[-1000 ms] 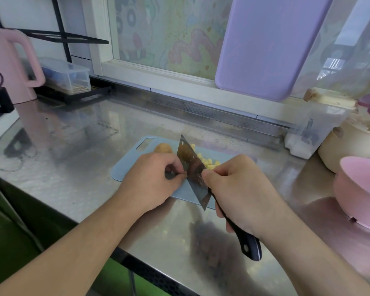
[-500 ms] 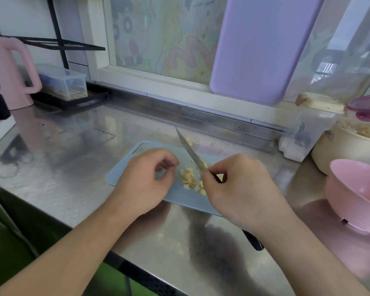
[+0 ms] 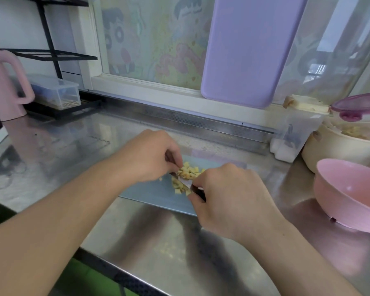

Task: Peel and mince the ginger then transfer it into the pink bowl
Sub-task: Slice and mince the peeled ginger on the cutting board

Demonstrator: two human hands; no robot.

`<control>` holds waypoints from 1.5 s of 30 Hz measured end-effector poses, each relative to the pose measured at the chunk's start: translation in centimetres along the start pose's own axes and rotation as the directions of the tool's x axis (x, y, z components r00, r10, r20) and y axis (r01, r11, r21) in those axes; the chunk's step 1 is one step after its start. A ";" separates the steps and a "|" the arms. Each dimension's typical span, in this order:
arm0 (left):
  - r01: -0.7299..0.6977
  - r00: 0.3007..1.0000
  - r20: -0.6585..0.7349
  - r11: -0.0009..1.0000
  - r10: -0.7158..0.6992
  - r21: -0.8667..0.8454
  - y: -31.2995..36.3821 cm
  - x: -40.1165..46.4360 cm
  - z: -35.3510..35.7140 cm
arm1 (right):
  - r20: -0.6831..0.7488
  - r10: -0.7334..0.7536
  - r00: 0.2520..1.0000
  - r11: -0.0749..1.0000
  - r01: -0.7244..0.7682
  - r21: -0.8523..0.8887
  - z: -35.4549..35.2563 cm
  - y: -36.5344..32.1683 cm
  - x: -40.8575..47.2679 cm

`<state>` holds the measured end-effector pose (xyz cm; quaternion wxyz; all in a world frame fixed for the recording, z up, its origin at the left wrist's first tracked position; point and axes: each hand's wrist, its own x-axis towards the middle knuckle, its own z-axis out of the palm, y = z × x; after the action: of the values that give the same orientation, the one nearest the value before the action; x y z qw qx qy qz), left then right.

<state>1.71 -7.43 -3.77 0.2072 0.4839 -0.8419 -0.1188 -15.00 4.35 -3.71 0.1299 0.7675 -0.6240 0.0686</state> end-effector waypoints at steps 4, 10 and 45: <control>0.017 0.996 0.089 1.000 -0.016 -0.008 0.6 2.0 1.2 | -0.026 -0.020 0.999 1.000 0.020 -0.005 0.4 0.3 0.0; 0.025 0.999 0.034 0.978 -0.019 -0.206 0.2 2.7 2.8 | -0.025 -0.022 0.999 1.000 0.022 -0.006 0.7 0.8 0.2; -0.028 0.999 0.018 0.925 0.038 -0.378 0.9 3.6 1.4 | -0.021 -0.116 0.993 0.992 0.116 0.051 -0.6 2.8 0.0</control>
<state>-1.24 -10.05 -3.81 0.2878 0.4192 -0.8139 -0.2812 -17.75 3.98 -2.86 0.1193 0.8050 -0.5751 0.0839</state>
